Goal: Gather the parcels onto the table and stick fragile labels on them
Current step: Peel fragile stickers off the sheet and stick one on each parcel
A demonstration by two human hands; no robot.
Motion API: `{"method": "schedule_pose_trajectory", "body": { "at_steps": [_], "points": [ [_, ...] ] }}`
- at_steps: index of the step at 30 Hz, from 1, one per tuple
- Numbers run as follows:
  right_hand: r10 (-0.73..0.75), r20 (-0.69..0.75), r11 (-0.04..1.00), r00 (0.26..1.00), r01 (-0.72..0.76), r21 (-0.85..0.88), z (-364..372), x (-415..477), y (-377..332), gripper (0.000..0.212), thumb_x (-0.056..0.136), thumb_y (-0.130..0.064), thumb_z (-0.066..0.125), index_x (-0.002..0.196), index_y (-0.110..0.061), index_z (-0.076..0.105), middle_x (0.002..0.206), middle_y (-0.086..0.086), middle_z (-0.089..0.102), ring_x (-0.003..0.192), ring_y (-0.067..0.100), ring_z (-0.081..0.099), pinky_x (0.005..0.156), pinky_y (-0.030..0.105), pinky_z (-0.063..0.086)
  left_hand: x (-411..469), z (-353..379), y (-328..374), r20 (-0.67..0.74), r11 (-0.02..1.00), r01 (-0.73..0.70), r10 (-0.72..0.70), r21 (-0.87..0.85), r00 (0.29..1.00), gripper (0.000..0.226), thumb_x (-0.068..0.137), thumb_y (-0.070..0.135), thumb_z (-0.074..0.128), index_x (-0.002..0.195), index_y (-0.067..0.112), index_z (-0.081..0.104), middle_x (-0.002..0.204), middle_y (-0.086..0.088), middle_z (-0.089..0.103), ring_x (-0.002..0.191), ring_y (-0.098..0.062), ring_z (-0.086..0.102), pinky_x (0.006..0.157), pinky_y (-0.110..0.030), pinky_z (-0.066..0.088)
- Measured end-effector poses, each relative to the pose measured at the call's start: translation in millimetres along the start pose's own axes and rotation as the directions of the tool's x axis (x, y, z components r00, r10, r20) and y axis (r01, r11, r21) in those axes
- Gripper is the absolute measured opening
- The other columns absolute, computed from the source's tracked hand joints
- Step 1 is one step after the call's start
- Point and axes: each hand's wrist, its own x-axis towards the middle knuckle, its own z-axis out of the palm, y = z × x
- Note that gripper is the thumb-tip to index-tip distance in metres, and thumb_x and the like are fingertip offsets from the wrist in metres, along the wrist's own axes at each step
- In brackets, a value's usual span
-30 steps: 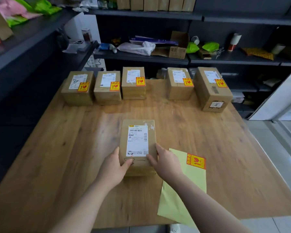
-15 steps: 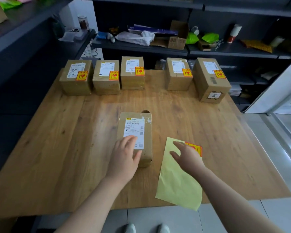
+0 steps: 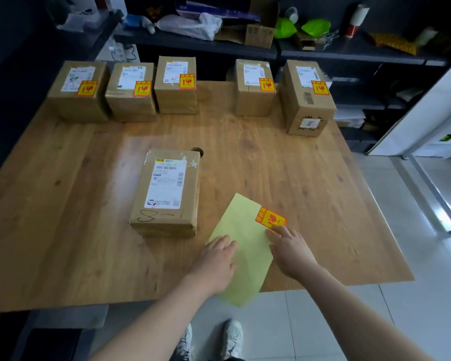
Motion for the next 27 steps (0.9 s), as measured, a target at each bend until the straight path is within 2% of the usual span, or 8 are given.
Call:
{"method": "schedule_pose_trajectory", "body": {
  "at_steps": [4, 7, 9, 11, 17, 21, 24, 27],
  "points": [
    [-0.08, -0.021, 0.996, 0.997, 0.081, 0.048, 5.6, -12.7, 8.0, 0.036, 0.098, -0.03, 0.039, 0.131, -0.032, 0.052, 0.126, 0.001, 0.048, 0.117, 0.025, 0.045, 0.095, 0.033, 0.034, 9.2, 15.7, -2.5, 0.038, 0.994, 0.082, -0.085, 0.065, 0.996, 0.07, 0.097, 0.039, 0.041, 0.152, 0.022, 0.001, 0.159, -0.004, -0.01, 0.147, -0.02, -0.006, 0.118, -0.034, 0.003],
    [-0.065, -0.056, 0.974, 0.996, 0.076, 0.216, -3.3, -4.9, 21.7, 0.034, 0.096, -0.032, 0.046, 0.128, -0.03, 0.057, 0.131, 0.0, 0.051, 0.116, 0.026, 0.049, 0.093, 0.032, 0.039, 10.7, 25.7, -6.9, 0.019, 0.989, 0.074, -0.077, 0.131, 0.997, 0.076, 0.095, 0.045, 0.044, 0.152, 0.023, -0.002, 0.158, -0.004, -0.017, 0.146, -0.02, -0.012, 0.118, -0.037, 0.0],
    [-0.068, -0.047, 0.967, 0.997, 0.078, 0.242, -7.3, 1.2, 28.5, 0.043, 0.096, -0.033, 0.049, 0.138, -0.028, 0.047, 0.145, -0.002, 0.04, 0.124, 0.026, 0.042, 0.102, 0.034, 0.038, 10.7, 30.1, -9.5, -0.001, 0.99, 0.072, -0.073, 0.122, 0.997, 0.076, 0.093, 0.047, 0.046, 0.151, 0.025, 0.003, 0.158, -0.002, -0.016, 0.146, -0.019, -0.011, 0.117, -0.036, -0.001],
    [-0.081, -0.03, 0.967, 0.996, 0.086, 0.24, -6.3, 3.8, 31.2, 0.045, 0.094, -0.031, 0.051, 0.139, -0.026, 0.047, 0.146, -0.002, 0.037, 0.126, 0.024, 0.038, 0.104, 0.034, 0.036, 10.7, 31.8, -9.1, -0.014, 0.992, 0.078, -0.077, 0.096, 0.997, 0.077, 0.09, 0.049, 0.05, 0.15, 0.027, 0.008, 0.159, -0.001, -0.013, 0.146, -0.019, -0.01, 0.117, -0.036, -0.001],
    [-0.066, -0.022, 0.927, 0.998, 0.07, 0.369, 8.9, -8.2, 33.3, 0.026, 0.087, -0.026, 0.062, 0.113, -0.026, 0.067, 0.115, -0.006, 0.054, 0.098, 0.013, 0.057, 0.079, 0.027, 0.049, 26.4, 33.4, 8.0, -0.131, 0.975, 0.223, -0.223, -0.016, 0.966, 0.085, 0.085, 0.055, 0.055, 0.15, 0.025, 0.009, 0.159, 0.0, -0.003, 0.145, -0.023, -0.003, 0.118, -0.04, 0.004],
    [-0.008, 0.023, 0.871, 1.0, -0.004, 0.491, 6.0, -7.2, 37.4, 0.039, 0.085, -0.028, 0.069, 0.123, -0.023, 0.06, 0.1, -0.008, 0.058, 0.083, 0.008, 0.058, 0.067, 0.016, 0.046, 34.8, 35.6, 15.2, -0.123, 0.966, 0.258, -0.259, -0.023, 0.958, 0.096, 0.08, 0.061, 0.059, 0.151, 0.024, 0.005, 0.159, 0.004, -0.003, 0.145, -0.023, -0.002, 0.117, -0.042, 0.006],
    [-0.094, 0.031, 0.92, 0.995, 0.075, 0.384, 4.3, -3.3, 34.1, 0.054, 0.086, -0.035, 0.065, 0.137, -0.033, 0.047, 0.11, -0.008, 0.045, 0.088, 0.008, 0.055, 0.069, 0.019, 0.048, 33.3, 35.3, 15.6, -0.163, 0.973, 0.231, -0.226, 0.012, 0.96, 0.092, 0.08, 0.06, 0.059, 0.15, 0.025, 0.011, 0.157, 0.007, 0.008, 0.142, -0.022, 0.008, 0.115, -0.04, 0.011],
    [-0.123, 0.039, 0.931, 0.992, 0.101, 0.35, 3.7, -2.6, 32.3, 0.051, 0.088, -0.039, 0.063, 0.136, -0.037, 0.047, 0.112, -0.008, 0.043, 0.091, 0.009, 0.055, 0.072, 0.023, 0.053, 32.7, 36.2, 18.8, -0.194, 0.975, 0.222, -0.215, 0.014, 0.957, 0.094, 0.078, 0.062, 0.06, 0.149, 0.024, 0.013, 0.154, 0.007, 0.013, 0.139, -0.02, 0.015, 0.114, -0.038, 0.014]
  ]
}}
